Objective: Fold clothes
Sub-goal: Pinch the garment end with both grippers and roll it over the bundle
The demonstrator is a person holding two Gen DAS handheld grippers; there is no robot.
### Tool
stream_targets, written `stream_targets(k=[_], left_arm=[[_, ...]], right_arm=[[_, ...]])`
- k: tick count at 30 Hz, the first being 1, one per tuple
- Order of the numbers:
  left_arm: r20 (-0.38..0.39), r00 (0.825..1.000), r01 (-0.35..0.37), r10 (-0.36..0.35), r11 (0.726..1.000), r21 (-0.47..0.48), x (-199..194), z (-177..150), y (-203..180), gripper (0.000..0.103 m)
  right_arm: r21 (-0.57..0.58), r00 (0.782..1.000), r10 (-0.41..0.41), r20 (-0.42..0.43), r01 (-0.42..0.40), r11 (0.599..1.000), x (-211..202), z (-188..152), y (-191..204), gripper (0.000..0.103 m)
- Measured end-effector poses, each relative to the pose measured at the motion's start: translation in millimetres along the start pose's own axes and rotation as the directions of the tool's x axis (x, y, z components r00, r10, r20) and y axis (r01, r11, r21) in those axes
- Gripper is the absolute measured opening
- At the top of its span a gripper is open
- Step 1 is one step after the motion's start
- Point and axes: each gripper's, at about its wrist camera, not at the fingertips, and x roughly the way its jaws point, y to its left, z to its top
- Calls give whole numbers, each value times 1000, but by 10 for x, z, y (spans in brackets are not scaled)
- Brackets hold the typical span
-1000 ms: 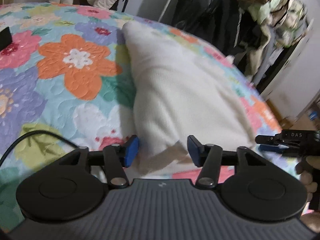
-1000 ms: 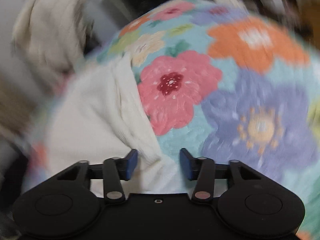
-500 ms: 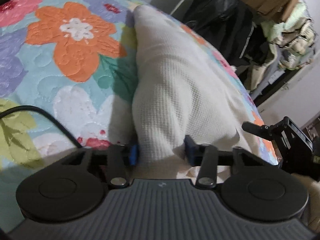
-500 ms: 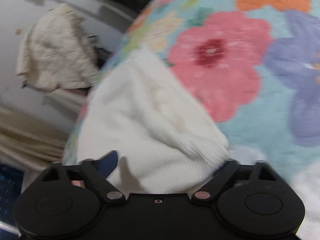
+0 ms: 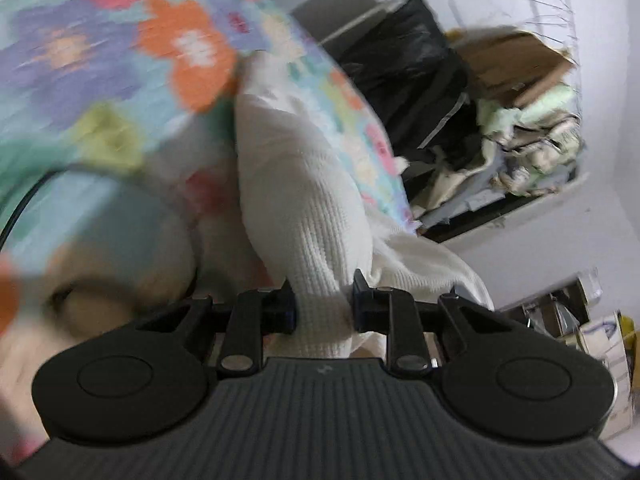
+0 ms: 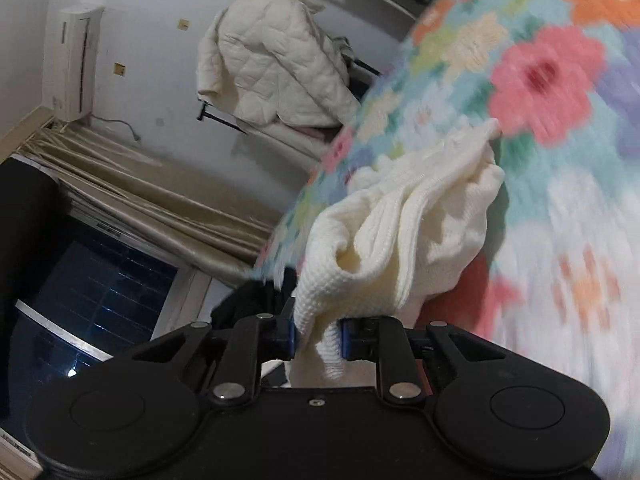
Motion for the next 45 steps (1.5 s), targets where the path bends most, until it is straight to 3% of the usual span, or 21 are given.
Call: stream_targets(k=[2,5,10,14,16,20,22,25,30,33,36,41,43,45], left_arm=[[-4,1000,11,-11,997,-77,-139,-88,79,23],[-14,1000,23,-25,994,-109,-148,-43,76,23],[-36,999,4,-9,992,-123,164,414,-48,23],[-63,997,-46,38,989,-139,528,870,-135,25],[-76,995,-72,61,987,-147,709,1098,-178,25],[-102,989,-119,104,980,-160,1054,1529,-260,27],[-94,991,-110,97,983,-150,1014,1471,-255,27],[-81,993,-96,86,986,-134,955,1384,-247,27],[-60,996,-74,68,992,-106,856,1238,-235,27],[-48,997,-61,57,994,-89,797,1151,-227,26],[-36,998,-48,45,996,-72,738,1064,-219,26],[-28,999,-37,35,997,-61,539,829,-152,26],[-41,998,-45,42,996,-80,329,616,-56,27],[-54,997,-55,49,993,-101,131,408,48,28]], right_arm=[[40,1000,16,-4,-16,999,-73,-146,-34,24],[61,999,38,23,-40,997,-73,-39,-31,24],[212,997,37,63,-49,976,165,392,-254,24],[421,995,64,78,-91,902,513,774,-587,24],[446,995,47,89,-82,891,701,965,-615,24],[372,994,-57,98,17,928,1077,1303,-545,28],[307,986,-126,110,87,948,1205,1384,-570,29],[259,973,-164,162,118,959,1173,1310,-705,32],[189,972,-133,192,97,977,1018,1424,-738,44],[69,973,-132,190,121,990,911,1504,-593,46],[25,974,-124,189,122,992,715,1489,-504,46],[-53,956,-74,283,92,994,280,1487,-268,46],[-91,964,-58,259,84,992,258,1514,-199,47],[-139,986,-60,158,82,987,426,1428,-164,48]])
